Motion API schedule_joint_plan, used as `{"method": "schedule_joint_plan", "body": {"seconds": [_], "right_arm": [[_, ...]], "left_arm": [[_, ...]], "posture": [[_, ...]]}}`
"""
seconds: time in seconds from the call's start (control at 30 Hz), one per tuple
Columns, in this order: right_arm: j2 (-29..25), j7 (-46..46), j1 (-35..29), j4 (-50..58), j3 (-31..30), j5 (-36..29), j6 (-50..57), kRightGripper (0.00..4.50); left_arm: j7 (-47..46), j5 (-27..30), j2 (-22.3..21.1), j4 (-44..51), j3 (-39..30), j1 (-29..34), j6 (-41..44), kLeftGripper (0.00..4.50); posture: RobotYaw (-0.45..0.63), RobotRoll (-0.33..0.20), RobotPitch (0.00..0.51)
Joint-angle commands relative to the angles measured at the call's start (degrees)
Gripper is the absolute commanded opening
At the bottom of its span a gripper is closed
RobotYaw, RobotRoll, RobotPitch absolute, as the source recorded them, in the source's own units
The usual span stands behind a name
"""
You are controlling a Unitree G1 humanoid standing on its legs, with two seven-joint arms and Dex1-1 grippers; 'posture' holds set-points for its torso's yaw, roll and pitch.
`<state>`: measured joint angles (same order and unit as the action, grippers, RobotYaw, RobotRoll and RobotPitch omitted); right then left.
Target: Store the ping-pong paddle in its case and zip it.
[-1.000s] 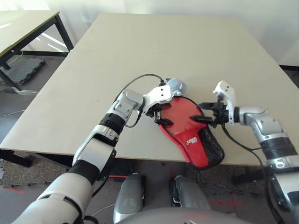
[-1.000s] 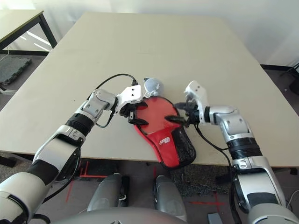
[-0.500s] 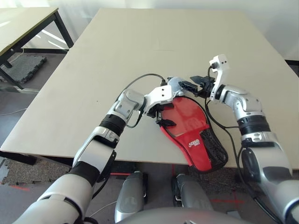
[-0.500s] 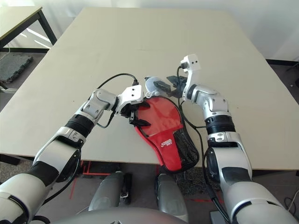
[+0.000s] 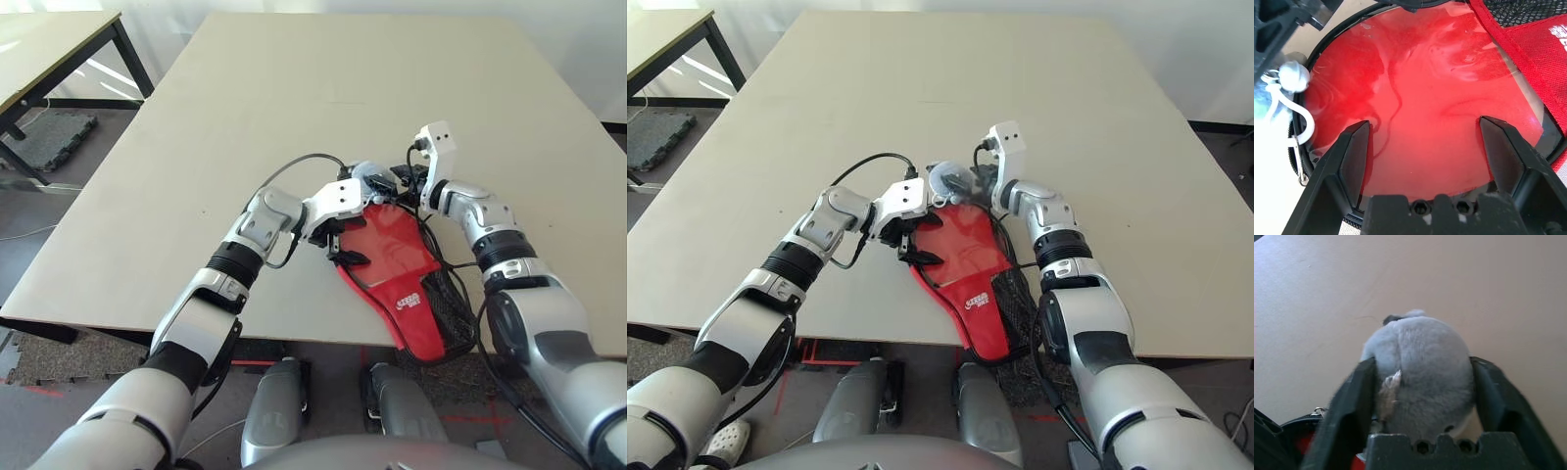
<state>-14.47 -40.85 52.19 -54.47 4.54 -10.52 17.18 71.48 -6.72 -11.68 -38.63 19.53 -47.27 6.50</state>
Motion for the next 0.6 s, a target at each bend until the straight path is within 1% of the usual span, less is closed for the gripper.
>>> {"method": "schedule_joint_plan", "body": {"seconds": [0.03,0.17,0.27,0.33,0.6], "right_arm": [[0.58,0.5,1.61,-3.17,0.04,0.62,-0.86,2.42],[0.23,1.86,3.15,-5.55,0.71,0.76,-2.13,1.01],[-0.74,3.77,3.84,-7.31,1.41,1.03,-4.04,0.17],[-1.27,4.88,4.21,-8.41,1.97,1.15,-5.22,0.06],[-3.82,7.98,5.11,-12.87,3.29,1.11,-9.72,0.05]], "left_arm": [[-0.53,-1.38,0.49,-1.3,2.92,2.39,1.46,4.5],[-0.62,-1.38,0.54,-0.58,3.04,2.92,1.83,4.5],[-0.66,-1.33,0.54,0.02,3.15,3.29,2.13,4.5],[-0.67,-1.27,0.55,0.31,3.2,3.42,2.34,4.5],[-0.43,-1.05,0.81,1.68,3.81,3.92,3.22,4.5]], "posture": [[0.09,0.0,0.129],[0.1,0.0,0.125],[0.1,0.0,0.123],[0.1,0.0,0.123],[0.1,0.0,0.126]]}}
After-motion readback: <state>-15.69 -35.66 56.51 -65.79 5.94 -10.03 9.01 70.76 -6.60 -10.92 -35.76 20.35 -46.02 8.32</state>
